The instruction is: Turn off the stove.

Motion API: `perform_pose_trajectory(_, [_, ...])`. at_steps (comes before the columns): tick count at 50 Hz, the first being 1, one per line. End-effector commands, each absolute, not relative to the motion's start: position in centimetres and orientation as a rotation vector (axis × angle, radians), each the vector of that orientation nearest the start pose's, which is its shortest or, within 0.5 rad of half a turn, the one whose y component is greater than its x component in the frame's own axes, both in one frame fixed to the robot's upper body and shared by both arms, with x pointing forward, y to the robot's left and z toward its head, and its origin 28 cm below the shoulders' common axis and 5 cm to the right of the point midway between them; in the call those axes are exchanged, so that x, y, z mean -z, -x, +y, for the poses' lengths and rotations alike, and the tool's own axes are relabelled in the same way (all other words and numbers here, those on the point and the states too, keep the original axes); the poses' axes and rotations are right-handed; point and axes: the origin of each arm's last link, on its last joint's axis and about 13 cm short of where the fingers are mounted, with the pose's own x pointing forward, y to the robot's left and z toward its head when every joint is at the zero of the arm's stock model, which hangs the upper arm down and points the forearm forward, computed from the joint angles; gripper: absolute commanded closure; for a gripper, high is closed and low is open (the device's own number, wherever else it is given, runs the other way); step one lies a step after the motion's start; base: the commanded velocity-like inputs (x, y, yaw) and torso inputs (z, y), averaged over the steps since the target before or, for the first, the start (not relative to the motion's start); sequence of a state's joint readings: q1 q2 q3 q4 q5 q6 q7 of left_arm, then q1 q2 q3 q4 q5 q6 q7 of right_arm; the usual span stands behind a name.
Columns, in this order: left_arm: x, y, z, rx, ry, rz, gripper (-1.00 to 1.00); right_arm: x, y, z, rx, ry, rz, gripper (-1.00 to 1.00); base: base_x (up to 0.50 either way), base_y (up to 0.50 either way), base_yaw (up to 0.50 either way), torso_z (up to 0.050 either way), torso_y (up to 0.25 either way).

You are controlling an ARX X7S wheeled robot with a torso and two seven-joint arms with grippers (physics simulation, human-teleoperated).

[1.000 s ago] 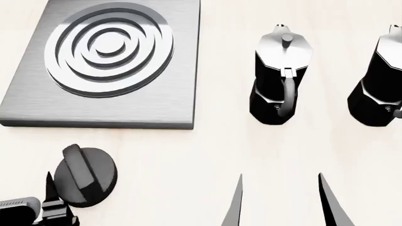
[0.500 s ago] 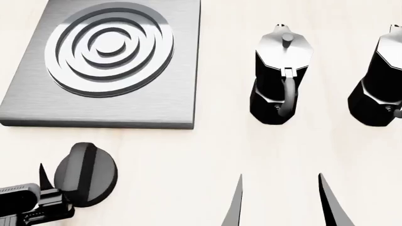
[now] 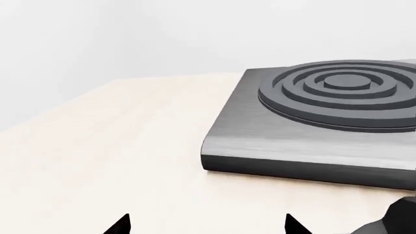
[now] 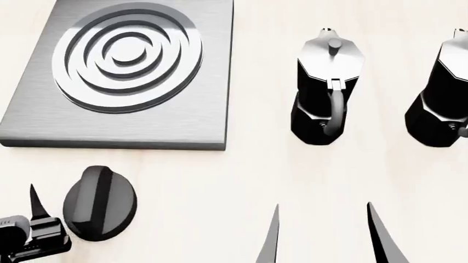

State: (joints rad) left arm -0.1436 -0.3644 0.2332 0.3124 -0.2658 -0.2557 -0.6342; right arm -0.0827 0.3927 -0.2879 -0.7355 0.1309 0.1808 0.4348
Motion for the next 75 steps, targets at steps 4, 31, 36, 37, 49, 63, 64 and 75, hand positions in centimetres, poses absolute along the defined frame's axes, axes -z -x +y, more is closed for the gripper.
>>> perform_pose_trajectory(4, [-10.4, -21.5, 22.9, -0.255, -0.035, -0.202, -1.00, -12.5, -16.5, -9.3, -0.014, 0.078, -0.399, -1.00, 0.00, 0.00, 0.00, 0.000, 0.000])
perform_pose_trajectory(31, [-15.8, -17.9, 22.4, -0.030, 0.039, -0.315, -1.00, -14.5, -17.6, -9.5, -0.005, 0.099, -0.452, -1.00, 0.00, 0.00, 0.00, 0.000, 0.000])
perform_pose_trajectory(36, [-16.3, -17.7, 22.3, -0.008, 0.042, -0.328, -1.00, -15.0, -17.8, -9.5, -0.003, 0.103, -0.464, -1.00, 0.00, 0.00, 0.00, 0.000, 0.000])
perform_pose_trajectory(37, [-16.4, -17.6, 22.3, -0.006, 0.042, -0.330, -1.00, -15.2, -17.8, -9.5, -0.002, 0.102, -0.468, -1.00, 0.00, 0.00, 0.00, 0.000, 0.000])
perform_pose_trajectory(49, [-18.0, -17.2, 21.9, 0.050, 0.045, -0.370, -1.00, -16.5, -18.2, -9.6, -0.006, 0.106, -0.488, -1.00, 0.00, 0.00, 0.00, 0.000, 0.000])
perform_pose_trajectory(63, [-19.9, -16.5, 21.4, 0.093, 0.072, -0.416, -1.00, -18.1, -18.6, -9.6, -0.015, 0.108, -0.521, -1.00, 0.00, 0.00, 0.00, 0.000, 0.000])
perform_pose_trajectory(64, [-20.0, -16.5, 21.4, 0.094, 0.074, -0.418, -1.00, -18.1, -18.6, -9.6, -0.014, 0.109, -0.523, -1.00, 0.00, 0.00, 0.00, 0.000, 0.000])
perform_pose_trajectory(75, [-21.0, -16.4, 21.3, 0.107, 0.102, -0.442, -1.00, -19.1, -19.2, -9.3, -0.033, 0.107, -0.545, -1.00, 0.00, 0.00, 0.00, 0.000, 0.000])
